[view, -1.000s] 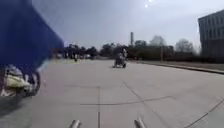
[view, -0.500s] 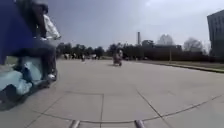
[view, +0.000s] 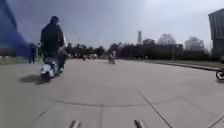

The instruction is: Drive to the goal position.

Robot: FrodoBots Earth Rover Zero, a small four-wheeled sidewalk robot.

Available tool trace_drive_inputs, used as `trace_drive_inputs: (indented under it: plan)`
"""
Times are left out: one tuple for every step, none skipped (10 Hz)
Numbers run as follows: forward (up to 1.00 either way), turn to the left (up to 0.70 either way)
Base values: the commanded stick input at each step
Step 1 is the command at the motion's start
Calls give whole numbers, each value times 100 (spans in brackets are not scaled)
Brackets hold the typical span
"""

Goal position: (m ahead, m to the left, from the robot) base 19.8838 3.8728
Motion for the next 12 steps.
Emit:
trace_drive_inputs:
  plan:
    - [85, 8]
    - [85, 24]
    - [85, 13]
    - [85, 2]
    - [85, 1]
    - [85, 1]
    - [85, 1]
    - [85, 1]
    - [85, 1]
    - [85, 3]
    - [85, 7]
    - [85, 11]
